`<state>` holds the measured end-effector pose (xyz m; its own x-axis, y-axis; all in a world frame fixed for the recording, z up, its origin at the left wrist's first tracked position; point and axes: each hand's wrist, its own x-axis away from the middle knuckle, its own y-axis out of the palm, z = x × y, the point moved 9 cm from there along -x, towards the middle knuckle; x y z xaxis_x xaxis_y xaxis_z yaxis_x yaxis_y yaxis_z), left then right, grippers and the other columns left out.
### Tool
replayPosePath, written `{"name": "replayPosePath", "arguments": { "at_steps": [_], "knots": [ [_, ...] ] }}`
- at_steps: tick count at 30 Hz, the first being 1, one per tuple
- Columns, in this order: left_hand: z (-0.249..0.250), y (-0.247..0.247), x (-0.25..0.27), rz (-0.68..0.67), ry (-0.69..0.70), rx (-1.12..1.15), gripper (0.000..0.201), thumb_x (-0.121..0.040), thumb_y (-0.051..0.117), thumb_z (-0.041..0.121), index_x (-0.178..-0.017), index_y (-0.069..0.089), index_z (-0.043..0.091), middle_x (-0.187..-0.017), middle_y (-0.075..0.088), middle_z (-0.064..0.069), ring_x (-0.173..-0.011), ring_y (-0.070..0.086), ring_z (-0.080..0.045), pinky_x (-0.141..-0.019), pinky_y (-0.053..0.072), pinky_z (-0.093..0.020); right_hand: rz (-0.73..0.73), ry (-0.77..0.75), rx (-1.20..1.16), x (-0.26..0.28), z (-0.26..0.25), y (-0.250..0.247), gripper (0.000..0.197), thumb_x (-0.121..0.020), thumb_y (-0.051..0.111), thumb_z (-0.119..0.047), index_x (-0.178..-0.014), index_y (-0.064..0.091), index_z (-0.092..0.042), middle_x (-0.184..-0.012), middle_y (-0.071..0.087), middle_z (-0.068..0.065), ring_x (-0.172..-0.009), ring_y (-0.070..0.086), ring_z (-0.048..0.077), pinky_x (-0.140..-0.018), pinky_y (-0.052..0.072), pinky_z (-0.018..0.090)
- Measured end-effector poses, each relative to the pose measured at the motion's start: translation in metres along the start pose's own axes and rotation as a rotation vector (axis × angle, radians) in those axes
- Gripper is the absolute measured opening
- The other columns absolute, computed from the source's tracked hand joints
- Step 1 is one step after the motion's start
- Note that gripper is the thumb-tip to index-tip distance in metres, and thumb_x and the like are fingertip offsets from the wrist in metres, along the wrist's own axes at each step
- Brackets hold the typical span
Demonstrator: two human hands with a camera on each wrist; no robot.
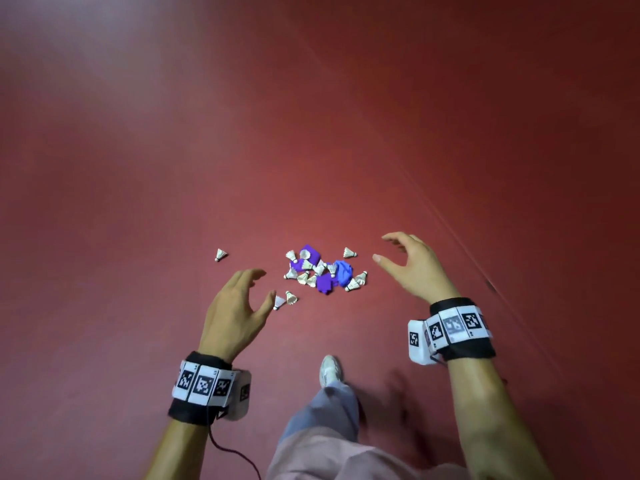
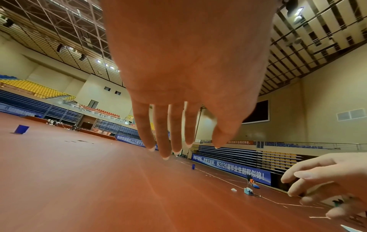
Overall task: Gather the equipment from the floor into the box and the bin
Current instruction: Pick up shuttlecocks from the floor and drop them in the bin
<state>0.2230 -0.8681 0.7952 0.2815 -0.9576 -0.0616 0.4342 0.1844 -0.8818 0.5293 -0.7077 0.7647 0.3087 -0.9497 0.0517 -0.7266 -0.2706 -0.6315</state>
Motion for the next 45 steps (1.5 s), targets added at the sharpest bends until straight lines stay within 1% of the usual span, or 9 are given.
{"name": "replayPosePath", "arguments": {
  "at_steps": [10, 16, 19, 23, 26, 29, 34, 41, 45],
  "knots": [
    [-0.075, 0.037, -0.232, -0.169, 0.032, -0.067, 0.039, -0.096, 0.064, 0.044, -0.129, 0.059, 0.023, -0.126, 0.065, 0.004, -0.109, 0.065, -0.016, -0.083, 0.057, -0.036, -0.163, 0.280, 0.124, -0.170, 0.037, 0.047, 0.061, -0.091, 0.073, -0.049, -0.143, 0.051, -0.025, -0.142, 0.050, 0.008, -0.135, 0.050, 0.026, -0.109, 0.038, 0.033],
    [-0.106, 0.128, -0.356, -0.381, 0.041, -0.163, 0.041, -0.095, 0.062, 0.044, -0.128, 0.057, 0.020, -0.126, 0.065, 0.002, -0.107, 0.066, -0.023, -0.083, 0.058, -0.039, -0.220, 0.410, 0.057, -0.245, 0.112, 0.089, 0.060, -0.088, 0.077, -0.045, -0.139, 0.054, -0.023, -0.139, 0.055, 0.010, -0.131, 0.054, 0.027, -0.112, 0.043, 0.040],
    [-0.140, 0.194, -0.393, -0.567, -0.008, -0.315, 0.045, -0.097, 0.060, 0.042, -0.133, 0.052, 0.016, -0.131, 0.061, -0.007, -0.114, 0.064, -0.032, -0.090, 0.055, -0.043, -0.259, 0.518, -0.047, -0.288, 0.166, 0.129, 0.054, -0.088, 0.079, -0.039, -0.133, 0.057, -0.019, -0.130, 0.062, 0.010, -0.121, 0.060, 0.025, -0.104, 0.048, 0.038],
    [-0.208, 0.279, -0.397, -0.850, -0.024, -0.635, 0.050, -0.100, 0.058, 0.035, -0.142, 0.046, 0.012, -0.138, 0.056, -0.012, -0.126, 0.058, -0.034, -0.099, 0.046, -0.040, -0.402, 0.653, -0.026, -0.328, 0.256, 0.211, 0.045, -0.089, 0.079, -0.035, -0.125, 0.062, -0.014, -0.125, 0.068, 0.013, -0.105, 0.062, 0.021, -0.090, 0.043, 0.027],
    [-0.264, 0.339, -0.383, -0.994, -0.018, -0.748, 0.047, -0.099, 0.057, 0.026, -0.143, 0.047, 0.012, -0.140, 0.055, -0.010, -0.129, 0.056, -0.031, -0.103, 0.044, -0.039, -0.589, 0.635, 0.146, -0.342, 0.329, 0.274, 0.050, -0.088, 0.080, -0.034, -0.127, 0.064, -0.009, -0.131, 0.068, 0.014, -0.116, 0.064, 0.026, -0.097, 0.047, 0.029],
    [-0.315, 0.387, -0.363, -1.107, -0.070, -0.758, 0.046, -0.097, 0.059, 0.022, -0.141, 0.050, 0.012, -0.140, 0.053, -0.009, -0.130, 0.054, -0.031, -0.105, 0.042, -0.039, -0.787, 0.574, 0.314, -0.350, 0.379, 0.315, 0.055, -0.090, 0.076, -0.037, -0.137, 0.061, -0.013, -0.141, 0.062, 0.009, -0.130, 0.058, 0.025, -0.106, 0.041, 0.026],
    [-0.390, 0.469, -0.336, -1.167, -0.166, -0.707, 0.042, -0.096, 0.061, 0.025, -0.136, 0.055, 0.013, -0.138, 0.052, -0.009, -0.126, 0.055, -0.032, -0.100, 0.045, -0.039, -0.886, 0.620, 0.296, -0.373, 0.463, 0.379, 0.050, -0.090, 0.076, -0.038, -0.134, 0.064, -0.018, -0.140, 0.062, 0.003, -0.129, 0.058, 0.021, -0.103, 0.039, 0.021],
    [-0.473, 0.605, -0.322, -1.154, -0.178, -0.638, 0.049, -0.095, 0.058, 0.026, -0.142, 0.050, 0.012, -0.146, 0.048, -0.010, -0.127, 0.055, -0.034, -0.096, 0.049, -0.041, -0.848, 0.662, 0.182, -0.400, 0.578, 0.493, 0.043, -0.090, 0.078, -0.033, -0.129, 0.069, -0.017, -0.123, 0.066, -0.001, -0.117, 0.061, 0.016, -0.093, 0.038, 0.018],
    [-0.518, 0.679, -0.318, -1.159, -0.170, -0.606, 0.052, -0.094, 0.059, 0.028, -0.143, 0.049, 0.013, -0.152, 0.044, -0.009, -0.129, 0.053, -0.034, -0.098, 0.049, -0.042, -0.835, 0.620, 0.154, -0.410, 0.631, 0.555, 0.038, -0.088, 0.082, -0.018, -0.122, 0.072, -0.005, -0.121, 0.071, 0.009, -0.114, 0.066, 0.023, -0.096, 0.044, 0.024]
  ]
}}
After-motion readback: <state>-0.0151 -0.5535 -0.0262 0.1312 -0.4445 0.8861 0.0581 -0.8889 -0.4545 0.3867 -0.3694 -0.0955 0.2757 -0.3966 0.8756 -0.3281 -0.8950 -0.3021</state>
